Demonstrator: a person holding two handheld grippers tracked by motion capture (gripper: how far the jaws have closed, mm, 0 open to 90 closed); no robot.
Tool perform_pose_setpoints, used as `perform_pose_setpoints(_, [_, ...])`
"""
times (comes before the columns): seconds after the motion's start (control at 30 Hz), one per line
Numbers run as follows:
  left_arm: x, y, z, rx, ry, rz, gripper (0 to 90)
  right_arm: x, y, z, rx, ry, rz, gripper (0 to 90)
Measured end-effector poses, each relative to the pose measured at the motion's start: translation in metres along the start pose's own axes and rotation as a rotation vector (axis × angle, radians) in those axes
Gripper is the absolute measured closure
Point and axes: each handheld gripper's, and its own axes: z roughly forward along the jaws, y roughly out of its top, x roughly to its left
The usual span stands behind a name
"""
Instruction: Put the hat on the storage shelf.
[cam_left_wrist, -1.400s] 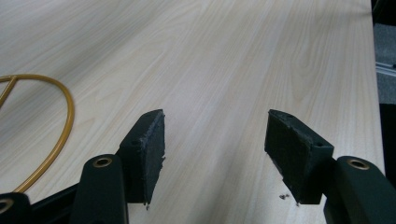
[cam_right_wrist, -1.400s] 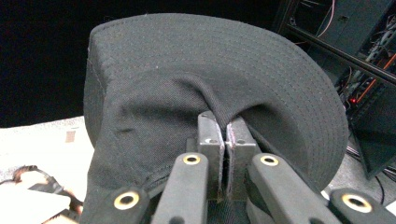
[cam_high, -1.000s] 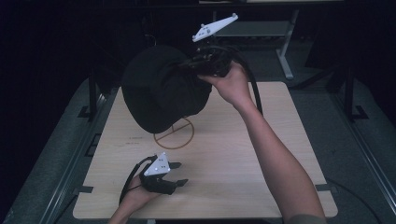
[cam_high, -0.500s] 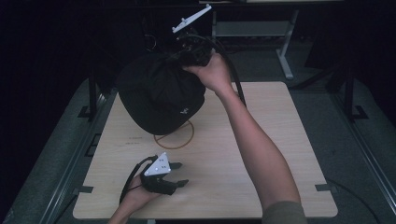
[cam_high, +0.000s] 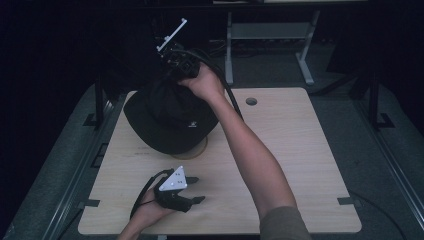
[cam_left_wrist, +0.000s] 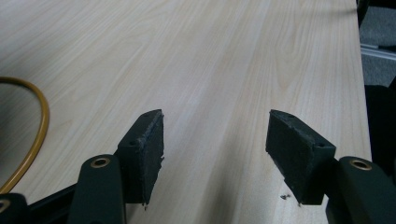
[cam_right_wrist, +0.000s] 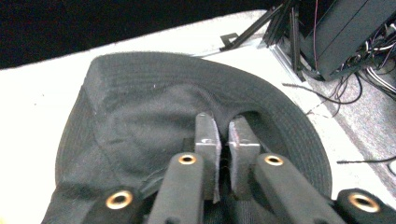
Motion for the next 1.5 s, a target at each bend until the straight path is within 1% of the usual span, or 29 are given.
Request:
perform_pose_setpoints(0.03, [0.0,0.0,0.0,0.001,-0.002,0.001,36.1,0.002,0.0,0.003,0.01,0.001,-0.019,73.4])
perform_pose_setpoints(0.07, [0.0,0.0,0.0,0.002,-0.002,0.003,36.0,0.004,0.0,0.005,0.019,0.007,-0.023,65.1])
perform_pose_setpoints(0.1, [-0.001,0.0,0.001,0.003,-0.002,0.002,36.0,0.004,0.0,0.006,0.017,0.018,-0.022,62.0])
perform_pose_setpoints(0.13, [-0.001,0.0,0.001,0.003,-0.003,0.002,35.6,0.005,-0.001,0.005,0.008,0.041,-0.015,61.7])
perform_pose_setpoints(0.2, [-0.001,0.0,0.0,0.006,-0.002,0.004,35.5,0.005,-0.006,0.001,-0.034,0.063,-0.004,56.5])
perform_pose_setpoints(0.27, [-0.002,0.0,0.0,0.0,0.002,0.008,35.5,0.002,-0.012,-0.004,-0.055,0.073,0.01,55.3])
perform_pose_setpoints(0.3, [-0.002,0.0,0.0,-0.003,0.003,0.008,35.5,0.001,-0.015,-0.006,-0.07,0.074,0.015,53.2])
perform_pose_setpoints(0.33, [-0.002,0.0,0.0,-0.003,0.005,0.007,35.4,0.001,-0.017,-0.009,-0.087,0.073,0.03,52.9])
perform_pose_setpoints(0.43, [-0.001,0.0,0.0,0.001,0.011,0.001,34.6,-0.004,-0.028,-0.02,-0.16,0.094,0.062,50.3])
perform_pose_setpoints(0.47, [-0.001,0.0,0.0,0.002,0.011,0.002,34.5,-0.005,-0.03,-0.022,-0.174,0.096,0.073,49.5])
perform_pose_setpoints(0.5, [-0.001,0.0,0.0,0.004,0.012,0.003,34.3,-0.007,-0.034,-0.025,-0.188,0.098,0.072,47.8])
perform_pose_setpoints(0.7, [0.0,-0.001,-0.001,0.005,0.019,-0.006,33.0,-0.012,-0.049,-0.037,-0.226,0.101,0.089,43.4])
perform_pose_setpoints(0.77, [0.0,-0.001,-0.002,0.0,0.021,-0.019,32.4,-0.013,-0.054,-0.041,-0.232,0.105,0.109,41.8])
perform_pose_setpoints(0.87, [0.0,-0.002,-0.004,-0.005,0.027,-0.021,31.8,-0.014,-0.06,-0.046,-0.241,0.097,0.112,40.7])
perform_pose_setpoints(0.9, [0.0,-0.002,-0.004,-0.009,0.028,-0.025,31.7,-0.014,-0.062,-0.047,-0.245,0.096,0.12,40.7])
perform_pose_setpoints(1.0, [0.001,-0.002,-0.005,-0.011,0.033,-0.031,31.1,-0.016,-0.067,-0.051,-0.255,0.089,0.118,40.0])
perform_pose_setpoints(1.03, [0.001,-0.003,-0.005,-0.013,0.034,-0.036,30.7,-0.015,-0.068,-0.053,-0.256,0.089,0.129,39.6])
perform_pose_setpoints(1.1, [0.002,-0.003,-0.005,-0.015,0.037,-0.044,30.1,-0.016,-0.07,-0.056,-0.255,0.092,0.133,38.7])
perform_pose_setpoints(1.17, [0.003,-0.004,-0.005,-0.015,0.039,-0.044,29.8,-0.017,-0.073,-0.059,-0.256,0.089,0.14,38.5])
perform_pose_setpoints(1.2, [0.003,-0.004,-0.006,-0.015,0.039,-0.045,29.8,-0.017,-0.074,-0.059,-0.26,0.088,0.131,38.4])
perform_pose_setpoints(1.27, [0.004,-0.004,-0.006,-0.021,0.044,-0.055,29.3,-0.017,-0.077,-0.061,-0.259,0.085,0.133,38.1])
perform_pose_setpoints(1.33, [0.004,-0.004,-0.006,-0.025,0.048,-0.054,29.0,-0.018,-0.08,-0.062,-0.259,0.082,0.135,37.7])
perform_pose_setpoints(1.5, [0.006,-0.005,-0.007,-0.024,0.052,-0.061,28.4,-0.02,-0.088,-0.064,-0.255,0.082,0.152,36.8])
